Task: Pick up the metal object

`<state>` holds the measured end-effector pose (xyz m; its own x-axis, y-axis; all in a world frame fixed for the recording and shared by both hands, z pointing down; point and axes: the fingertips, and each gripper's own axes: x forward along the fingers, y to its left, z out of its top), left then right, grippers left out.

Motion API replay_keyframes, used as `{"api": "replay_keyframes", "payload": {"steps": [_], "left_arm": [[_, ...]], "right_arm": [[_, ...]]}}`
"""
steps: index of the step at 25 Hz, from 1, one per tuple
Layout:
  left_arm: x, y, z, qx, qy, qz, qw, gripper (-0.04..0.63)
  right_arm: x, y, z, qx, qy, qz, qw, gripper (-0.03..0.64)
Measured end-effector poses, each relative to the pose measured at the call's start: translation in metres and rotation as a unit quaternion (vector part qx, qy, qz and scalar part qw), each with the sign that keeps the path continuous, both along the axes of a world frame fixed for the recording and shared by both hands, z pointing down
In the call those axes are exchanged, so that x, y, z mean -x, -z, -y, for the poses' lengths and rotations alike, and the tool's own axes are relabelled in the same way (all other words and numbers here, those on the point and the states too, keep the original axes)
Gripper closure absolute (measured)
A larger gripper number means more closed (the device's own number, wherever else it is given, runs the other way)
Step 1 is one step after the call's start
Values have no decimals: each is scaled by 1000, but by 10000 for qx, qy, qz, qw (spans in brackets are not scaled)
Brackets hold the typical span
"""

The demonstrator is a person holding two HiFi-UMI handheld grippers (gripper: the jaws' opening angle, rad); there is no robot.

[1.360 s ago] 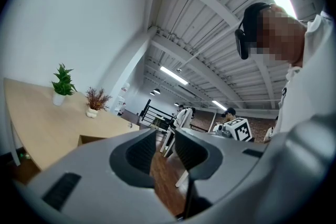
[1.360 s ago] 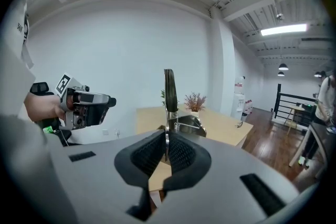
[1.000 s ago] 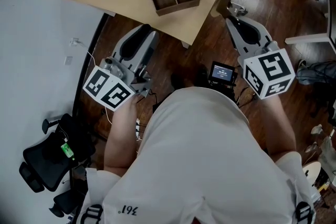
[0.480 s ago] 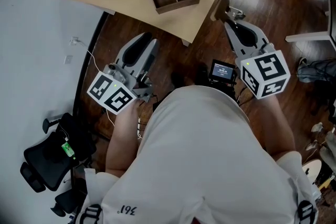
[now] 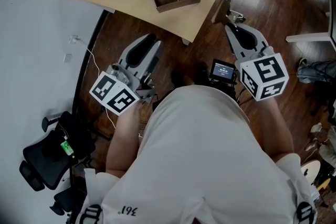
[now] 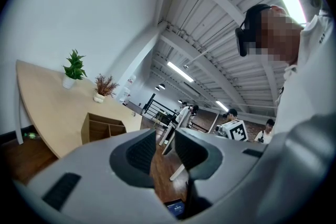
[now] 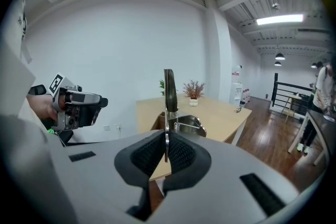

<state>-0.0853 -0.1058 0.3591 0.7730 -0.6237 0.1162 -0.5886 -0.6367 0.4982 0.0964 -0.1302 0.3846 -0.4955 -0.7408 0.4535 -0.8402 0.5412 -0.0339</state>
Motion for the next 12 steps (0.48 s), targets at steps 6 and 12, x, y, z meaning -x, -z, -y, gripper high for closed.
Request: {"api": "replay_keyframes", "payload": {"steps": [6,12], "left_arm": [[-1,-2,-1,45,-24,-3,10000,505],[0,-3,-1,42,-25,-2,10000,505]], "right_arm": [[3,-6,0,79,17,-8,10000,612],[4,-6,2,62,19,-14,10000,612]]}}
